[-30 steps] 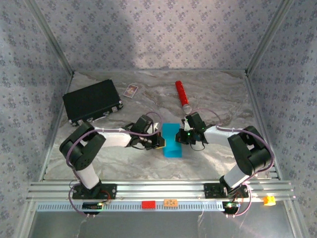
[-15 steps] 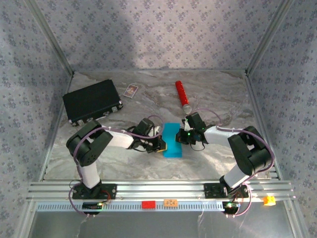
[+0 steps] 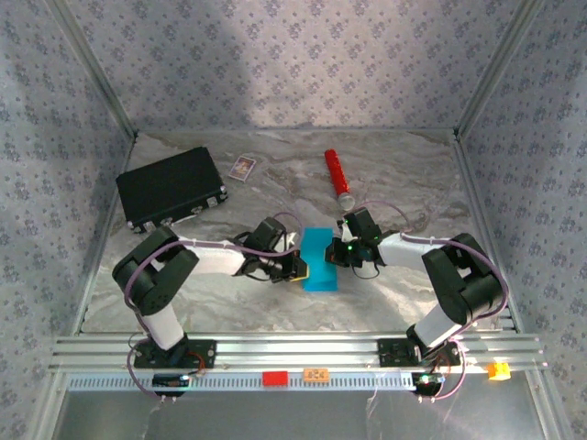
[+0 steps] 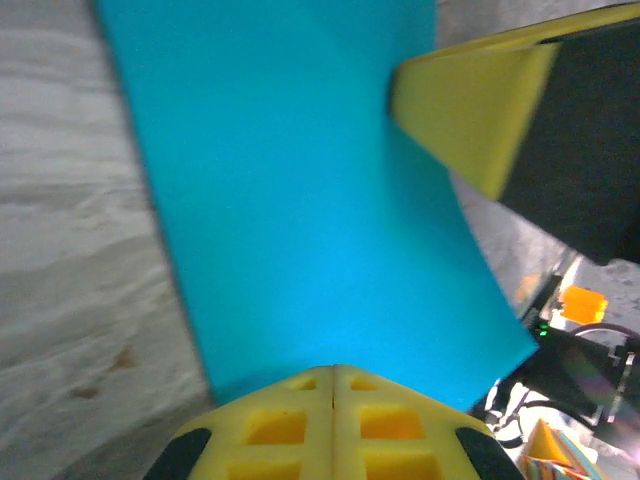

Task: Fold a paper plane with a square sheet of paper (pick it up from the middle)
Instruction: First fold in half a square sheet of paper at the center of the table.

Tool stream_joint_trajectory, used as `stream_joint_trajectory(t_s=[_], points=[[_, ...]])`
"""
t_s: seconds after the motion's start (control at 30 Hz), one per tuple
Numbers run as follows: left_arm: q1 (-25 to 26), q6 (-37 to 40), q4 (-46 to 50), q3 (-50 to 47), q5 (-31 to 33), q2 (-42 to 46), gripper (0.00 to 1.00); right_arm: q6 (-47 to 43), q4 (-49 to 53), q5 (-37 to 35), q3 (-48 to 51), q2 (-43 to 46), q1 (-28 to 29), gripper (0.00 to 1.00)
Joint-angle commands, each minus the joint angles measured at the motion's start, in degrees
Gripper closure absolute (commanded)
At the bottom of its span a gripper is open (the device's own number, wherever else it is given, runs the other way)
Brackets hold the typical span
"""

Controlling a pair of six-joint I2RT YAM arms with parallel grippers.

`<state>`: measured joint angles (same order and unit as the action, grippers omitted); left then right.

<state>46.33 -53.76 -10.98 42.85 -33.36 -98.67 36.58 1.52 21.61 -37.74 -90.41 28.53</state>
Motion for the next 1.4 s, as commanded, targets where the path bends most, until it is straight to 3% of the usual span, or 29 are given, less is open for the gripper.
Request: stream_joint_trajectory(t_s=[0.0, 0.33, 0.6, 0.93, 1.23, 1.37], points=[[0.5, -2.4, -2.8, 1.3, -2.0, 0.3, 1.0, 0.4, 6.6, -4.6, 2.2, -1.4, -0.2, 1.0], [1.3, -0.2, -1.6, -3.5, -2.5, -4.7, 1.0, 0.4, 6.4, -4.6, 2.5, -1.5, -0.2, 1.0], [2.7, 5.9, 7.6, -4.9, 0.4, 0.2, 1.0, 0.5, 6.6, -4.8, 2.5, -1.6, -0.4, 1.0], [6.3, 12.6, 22.0, 1.6, 7.3, 2.4, 1.0, 0.5, 6.7, -4.8, 2.6, -1.5, -0.3, 1.0], [7.6, 12.4, 22.6, 2.0, 12.3, 9.3, 1.0, 0.0, 5.9, -3.5, 2.4, -1.3, -0.2, 1.0], [4.9, 10.7, 19.0, 2.0, 12.7, 12.1, 1.0, -0.1, 5.8, -3.1, 2.1, -0.9, -0.2, 1.0]])
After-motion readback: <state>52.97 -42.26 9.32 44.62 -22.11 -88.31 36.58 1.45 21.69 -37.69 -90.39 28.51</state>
